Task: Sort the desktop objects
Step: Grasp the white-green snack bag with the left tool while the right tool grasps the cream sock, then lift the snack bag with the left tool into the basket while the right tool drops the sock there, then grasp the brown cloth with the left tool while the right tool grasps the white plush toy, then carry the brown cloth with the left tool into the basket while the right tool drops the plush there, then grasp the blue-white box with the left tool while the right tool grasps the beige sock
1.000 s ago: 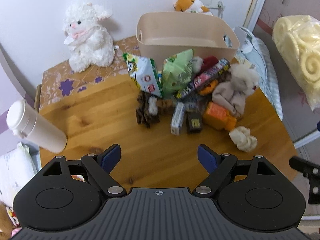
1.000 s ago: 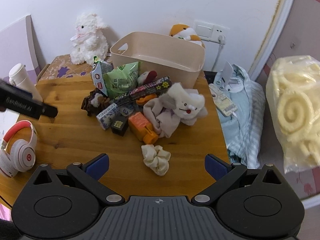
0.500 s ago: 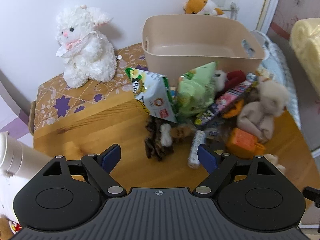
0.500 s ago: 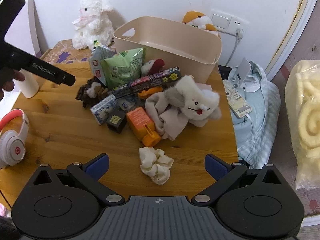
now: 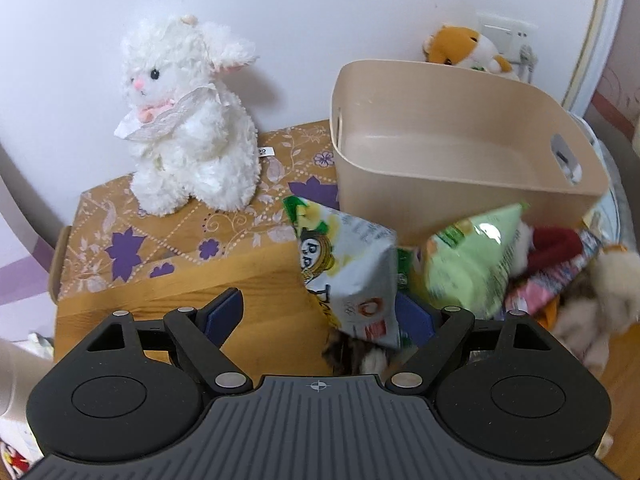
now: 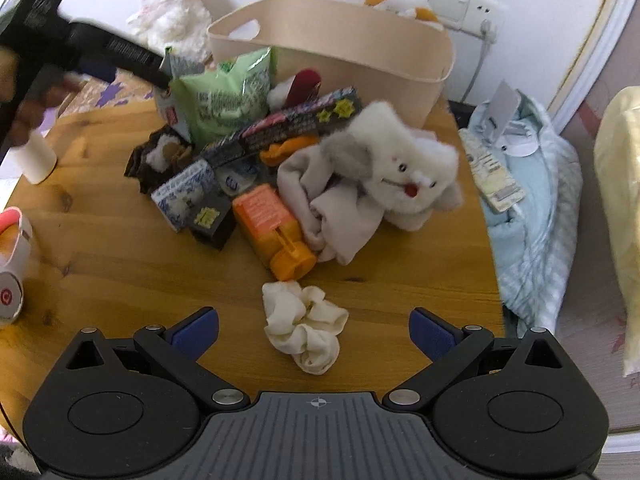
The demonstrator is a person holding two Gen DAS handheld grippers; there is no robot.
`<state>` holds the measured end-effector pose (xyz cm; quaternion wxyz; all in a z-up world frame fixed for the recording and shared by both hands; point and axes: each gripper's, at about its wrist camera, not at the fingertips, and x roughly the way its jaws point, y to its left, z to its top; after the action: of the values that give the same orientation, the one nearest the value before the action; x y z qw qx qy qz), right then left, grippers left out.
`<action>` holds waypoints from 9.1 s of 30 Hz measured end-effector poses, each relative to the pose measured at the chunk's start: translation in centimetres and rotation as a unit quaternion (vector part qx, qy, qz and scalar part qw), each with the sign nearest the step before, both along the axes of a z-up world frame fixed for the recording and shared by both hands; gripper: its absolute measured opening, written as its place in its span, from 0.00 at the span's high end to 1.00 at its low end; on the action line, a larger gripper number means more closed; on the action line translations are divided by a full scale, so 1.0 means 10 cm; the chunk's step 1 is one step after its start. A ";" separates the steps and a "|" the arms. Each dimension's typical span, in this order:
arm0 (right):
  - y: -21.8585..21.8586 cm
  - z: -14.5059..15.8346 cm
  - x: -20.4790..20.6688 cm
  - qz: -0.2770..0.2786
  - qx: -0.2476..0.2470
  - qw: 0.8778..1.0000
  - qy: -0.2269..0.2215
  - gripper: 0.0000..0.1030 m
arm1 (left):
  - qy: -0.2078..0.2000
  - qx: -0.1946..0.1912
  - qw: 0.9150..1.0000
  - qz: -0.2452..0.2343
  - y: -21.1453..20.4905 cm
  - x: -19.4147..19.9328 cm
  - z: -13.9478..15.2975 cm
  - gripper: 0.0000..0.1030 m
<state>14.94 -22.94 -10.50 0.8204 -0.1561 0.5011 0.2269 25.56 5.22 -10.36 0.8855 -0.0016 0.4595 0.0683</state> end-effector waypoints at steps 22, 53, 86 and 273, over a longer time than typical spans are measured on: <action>0.10 -0.67 0.30 0.034 0.003 0.999 0.024 0.27 | 0.016 -0.030 0.998 -0.051 -0.03 0.62 -0.53 0.21; -0.11 0.65 1.03 0.100 0.093 0.985 -0.109 0.77 | -0.099 -0.051 0.991 -0.080 -0.04 0.30 0.61 0.47; 0.39 0.17 2.43 0.042 0.112 0.988 -0.098 0.25 | -0.041 0.005 0.993 -0.113 -1.08 1.26 0.21 0.24; -0.03 0.09 0.98 0.176 0.096 0.974 -0.102 0.11 | 0.089 -0.008 0.975 -0.205 -0.74 -0.34 -0.41 0.21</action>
<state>24.76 -23.24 -9.59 0.8258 -0.1843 0.3552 0.3974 22.17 -2.13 -14.42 0.8364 0.0912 0.5274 -0.1184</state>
